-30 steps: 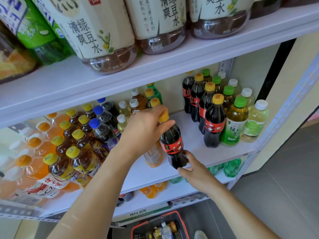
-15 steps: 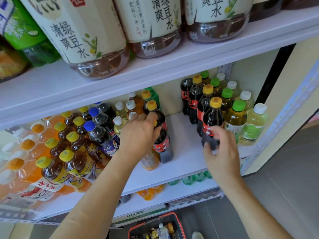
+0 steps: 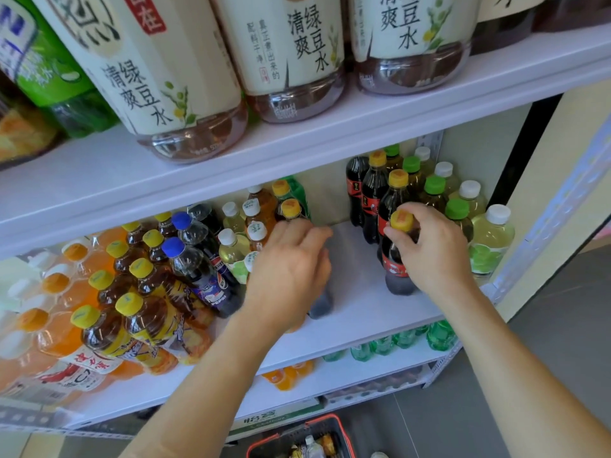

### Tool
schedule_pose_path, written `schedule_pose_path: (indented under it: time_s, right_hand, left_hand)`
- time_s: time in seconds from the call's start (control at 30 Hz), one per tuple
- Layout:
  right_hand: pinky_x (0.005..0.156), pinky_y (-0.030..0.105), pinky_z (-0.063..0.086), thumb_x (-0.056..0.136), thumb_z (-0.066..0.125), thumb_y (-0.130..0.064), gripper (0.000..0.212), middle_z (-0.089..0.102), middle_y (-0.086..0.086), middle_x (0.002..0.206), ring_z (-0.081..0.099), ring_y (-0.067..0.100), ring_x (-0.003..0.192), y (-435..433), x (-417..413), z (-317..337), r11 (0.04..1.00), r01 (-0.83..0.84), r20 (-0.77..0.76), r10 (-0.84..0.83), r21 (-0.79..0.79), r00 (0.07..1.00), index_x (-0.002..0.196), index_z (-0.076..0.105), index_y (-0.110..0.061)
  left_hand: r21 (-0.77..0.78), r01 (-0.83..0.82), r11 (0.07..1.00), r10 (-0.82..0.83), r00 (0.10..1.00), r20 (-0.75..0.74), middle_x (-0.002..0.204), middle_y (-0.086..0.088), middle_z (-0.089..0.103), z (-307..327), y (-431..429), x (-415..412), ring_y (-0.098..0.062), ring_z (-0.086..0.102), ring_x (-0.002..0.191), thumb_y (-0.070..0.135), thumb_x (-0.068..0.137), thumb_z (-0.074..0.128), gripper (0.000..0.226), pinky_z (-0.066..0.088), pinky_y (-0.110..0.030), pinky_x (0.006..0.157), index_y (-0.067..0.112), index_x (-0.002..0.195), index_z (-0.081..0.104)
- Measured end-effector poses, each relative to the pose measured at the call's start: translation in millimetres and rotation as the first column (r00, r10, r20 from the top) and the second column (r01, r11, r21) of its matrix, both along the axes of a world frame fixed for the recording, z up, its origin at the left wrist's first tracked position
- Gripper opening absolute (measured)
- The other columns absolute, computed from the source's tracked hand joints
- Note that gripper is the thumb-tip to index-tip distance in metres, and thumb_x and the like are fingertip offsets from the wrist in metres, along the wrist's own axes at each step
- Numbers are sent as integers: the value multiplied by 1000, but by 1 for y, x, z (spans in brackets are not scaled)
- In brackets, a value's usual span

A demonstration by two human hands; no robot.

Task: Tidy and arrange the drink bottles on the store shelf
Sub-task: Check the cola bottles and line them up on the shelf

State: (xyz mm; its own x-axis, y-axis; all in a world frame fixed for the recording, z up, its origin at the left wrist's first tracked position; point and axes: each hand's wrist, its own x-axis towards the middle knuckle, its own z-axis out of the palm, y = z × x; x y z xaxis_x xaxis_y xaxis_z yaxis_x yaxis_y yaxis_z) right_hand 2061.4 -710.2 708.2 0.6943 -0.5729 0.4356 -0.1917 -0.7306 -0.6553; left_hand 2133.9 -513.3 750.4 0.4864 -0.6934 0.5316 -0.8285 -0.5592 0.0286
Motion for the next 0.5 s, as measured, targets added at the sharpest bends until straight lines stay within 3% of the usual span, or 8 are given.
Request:
schedule_pose_path:
  time_s: [0.07,0.13,0.2,0.27,0.4,0.5]
  right_hand:
    - [75,35,51,82,76,-24,27,69,2,95,64,25,89,7,-13,1,999,-31,25,30,43,999,107,67,-14]
    - [82,40,54,80,77,-24,31,71,-2,96,66,20,90,13,-26,10,986,-53,105,36,159,994,109,68,-18]
    - [85,38,56,77,80,-27,32,73,-8,95,68,12,91,18,-36,25,947,-116,221,49,300,974,107,70,-22]
    - [83,36,56,73,82,-31,33,74,-7,93,70,13,90,25,-44,38,899,-206,339,70,386,938,103,71,-23]
    - [84,31,55,75,75,-50,50,73,-1,97,70,17,96,32,-55,48,738,-442,446,212,510,869,116,63,-26]
    - [94,41,53,74,57,-78,67,70,-1,114,64,16,112,21,-64,31,516,-516,328,414,684,849,125,57,-36]
  left_hand:
    - [-26,106,994,-109,984,-141,106,-13,68,-4,-12,-17,-35,63,92,12,83,71,32,55,-41,75,5,114,68]
    - [-44,117,992,-125,924,-362,122,-11,65,-9,-25,-32,-32,61,108,26,85,74,54,53,-39,87,9,133,56]
    - [-77,112,991,-135,769,-625,136,-5,58,-14,-38,-44,-25,55,122,40,85,74,77,48,-38,97,17,147,36]
    - [-228,71,971,-226,577,-785,129,0,62,-16,-45,-53,-18,61,115,38,79,80,80,52,-40,94,23,143,35]
    - [-485,-74,871,-395,481,-783,97,8,70,-16,-38,-65,-11,69,90,31,66,87,59,57,-35,81,24,115,56]
    - [-620,-162,768,-548,335,-767,91,4,72,-12,-29,-61,-13,70,84,27,67,84,43,56,-25,73,22,104,62]
